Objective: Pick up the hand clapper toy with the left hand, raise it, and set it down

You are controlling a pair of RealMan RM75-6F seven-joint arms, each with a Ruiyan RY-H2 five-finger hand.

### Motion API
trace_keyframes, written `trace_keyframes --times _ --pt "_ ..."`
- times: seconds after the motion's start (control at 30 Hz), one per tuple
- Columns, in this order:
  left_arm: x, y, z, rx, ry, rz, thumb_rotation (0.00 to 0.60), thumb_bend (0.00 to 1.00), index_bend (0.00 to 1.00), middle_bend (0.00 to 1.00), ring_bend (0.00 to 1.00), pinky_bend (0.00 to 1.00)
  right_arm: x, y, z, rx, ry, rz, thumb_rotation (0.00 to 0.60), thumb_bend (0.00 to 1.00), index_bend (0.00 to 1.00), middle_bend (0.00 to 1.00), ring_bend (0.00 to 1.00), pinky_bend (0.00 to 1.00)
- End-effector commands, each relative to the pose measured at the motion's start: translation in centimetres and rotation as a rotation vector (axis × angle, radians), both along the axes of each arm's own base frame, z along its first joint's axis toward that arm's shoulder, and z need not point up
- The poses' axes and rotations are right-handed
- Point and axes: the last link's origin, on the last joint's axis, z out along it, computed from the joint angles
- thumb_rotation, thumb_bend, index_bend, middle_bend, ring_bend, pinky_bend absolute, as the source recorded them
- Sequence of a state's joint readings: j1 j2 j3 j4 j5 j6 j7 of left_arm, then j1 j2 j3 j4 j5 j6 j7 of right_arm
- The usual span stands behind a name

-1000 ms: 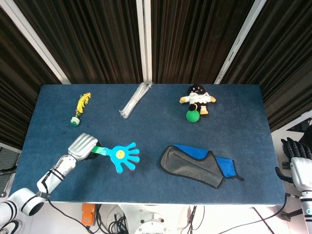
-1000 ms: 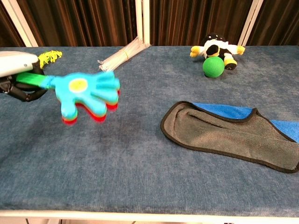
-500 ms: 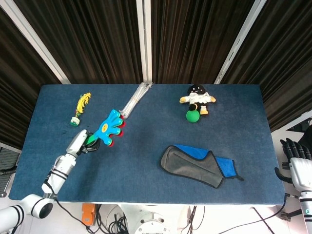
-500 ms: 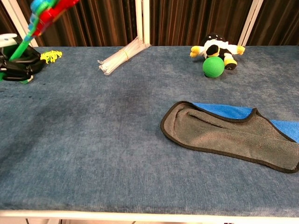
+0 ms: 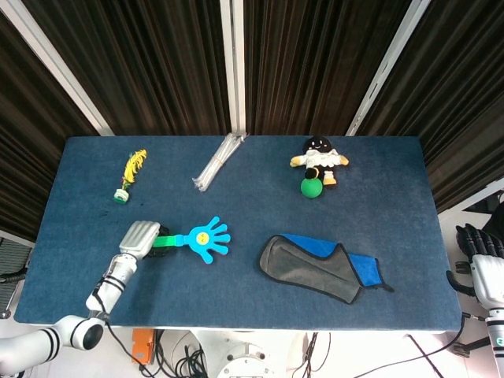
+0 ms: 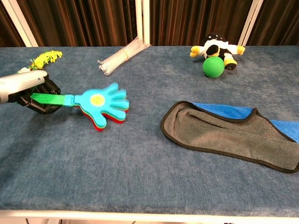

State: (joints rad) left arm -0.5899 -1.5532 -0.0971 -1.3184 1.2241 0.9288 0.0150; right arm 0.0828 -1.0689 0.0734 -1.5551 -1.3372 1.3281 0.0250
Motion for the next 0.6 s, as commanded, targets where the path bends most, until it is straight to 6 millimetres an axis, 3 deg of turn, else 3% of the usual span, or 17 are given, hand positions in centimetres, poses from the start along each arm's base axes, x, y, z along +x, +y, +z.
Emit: trace_keyframes --times 0.03,0.07,0.13,0.37,0.6 --pt "1.5 0.2 0.2 0.037 0.015 -0.059 0.311 0.27 0.00 0.08 0.09 0.20 0.0 0.0 0.0 -0.001 -0.002 0.002 0.600 0.25 0.00 0.00 0.00 0.00" --pt "1.8 0.3 0.5 0.061 0.003 -0.076 0.302 0.25 0.00 0.02 0.03 0.09 0.0 0.0 0.0 -0.002 -0.002 0.002 0.600 0.25 0.00 0.00 0.00 0.00" --pt "2.3 0.6 1.3 0.114 -0.025 -0.102 0.300 0.22 0.00 0.00 0.00 0.01 0.0 0.0 0.0 -0.003 -0.002 0.002 0.600 0.25 0.00 0.00 0.00 0.00" --pt "2.0 1.1 5.1 0.222 -0.029 -0.137 0.340 0.16 0.00 0.00 0.00 0.00 0.1 -0.1 0.1 -0.008 -0.002 0.008 0.600 0.25 0.00 0.00 0.00 0.00" --pt "-0.1 -0.6 7.9 0.234 0.026 -0.083 0.380 0.16 0.00 0.00 0.00 0.00 0.4 0.0 0.1 -0.008 0.001 0.014 0.600 0.25 0.00 0.00 0.00 0.00"
